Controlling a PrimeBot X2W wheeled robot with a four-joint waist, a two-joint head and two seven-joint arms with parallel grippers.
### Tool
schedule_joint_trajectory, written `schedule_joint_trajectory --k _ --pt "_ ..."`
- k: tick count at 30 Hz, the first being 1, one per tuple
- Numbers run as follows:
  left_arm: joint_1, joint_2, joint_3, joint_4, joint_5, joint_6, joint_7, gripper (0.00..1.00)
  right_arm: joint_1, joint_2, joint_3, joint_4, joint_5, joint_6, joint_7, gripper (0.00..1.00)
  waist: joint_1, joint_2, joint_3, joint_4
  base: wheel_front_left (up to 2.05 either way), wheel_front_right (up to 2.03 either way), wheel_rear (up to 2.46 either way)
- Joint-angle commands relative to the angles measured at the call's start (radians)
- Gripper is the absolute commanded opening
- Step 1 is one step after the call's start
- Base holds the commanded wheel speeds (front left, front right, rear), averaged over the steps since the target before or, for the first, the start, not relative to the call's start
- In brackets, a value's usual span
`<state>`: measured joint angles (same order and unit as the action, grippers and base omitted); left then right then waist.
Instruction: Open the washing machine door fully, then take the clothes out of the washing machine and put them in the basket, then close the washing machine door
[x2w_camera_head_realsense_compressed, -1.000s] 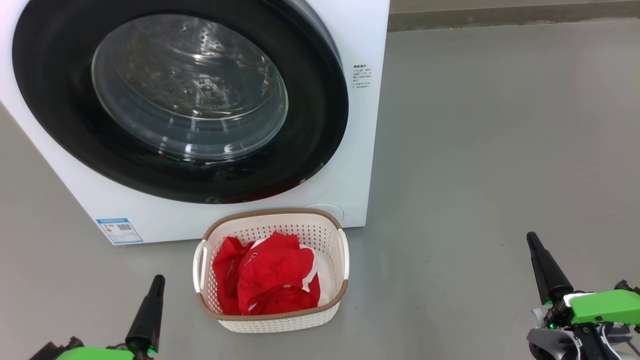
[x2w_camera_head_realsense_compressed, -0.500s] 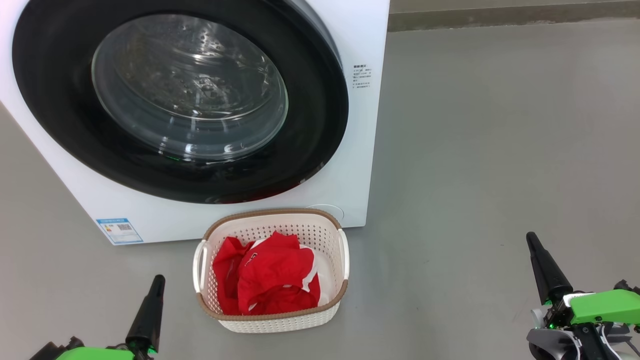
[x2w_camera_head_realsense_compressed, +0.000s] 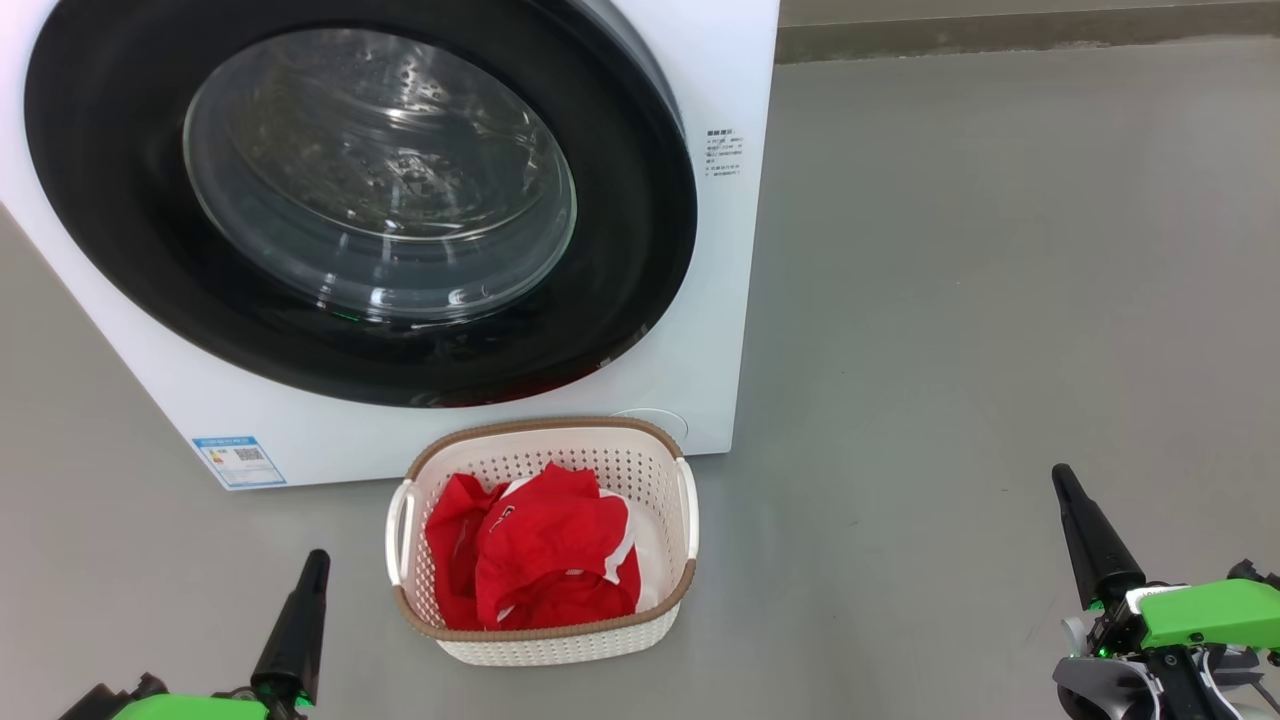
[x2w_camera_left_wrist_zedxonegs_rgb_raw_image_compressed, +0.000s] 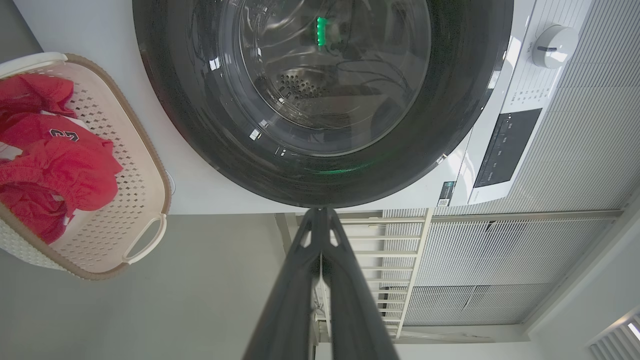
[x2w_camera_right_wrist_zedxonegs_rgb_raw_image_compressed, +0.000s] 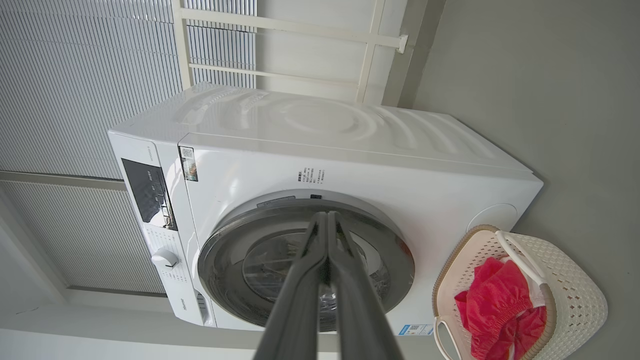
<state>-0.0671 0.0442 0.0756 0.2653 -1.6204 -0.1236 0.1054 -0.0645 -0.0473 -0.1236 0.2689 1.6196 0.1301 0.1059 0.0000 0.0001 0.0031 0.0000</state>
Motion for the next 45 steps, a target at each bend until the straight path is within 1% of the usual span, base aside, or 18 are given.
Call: schedule_joint_trajectory --k 1,45 --pt "-0.041 0.008 0.036 -0.020 0.010 -0.007 0.006 0.00 -0.043 -0.007 0.014 -0.024 -0.007 0.001 0.004 0.00 0.0000 -0.0001 0.000 0.000 0.00 0.00 0.00" --pt "-0.041 0.007 0.038 -0.020 0.011 -0.007 0.007 0.00 -0.043 -0.005 0.011 -0.024 -0.010 0.001 0.006 0.00 0.0000 -0.0001 0.000 0.000 0.00 0.00 0.00"
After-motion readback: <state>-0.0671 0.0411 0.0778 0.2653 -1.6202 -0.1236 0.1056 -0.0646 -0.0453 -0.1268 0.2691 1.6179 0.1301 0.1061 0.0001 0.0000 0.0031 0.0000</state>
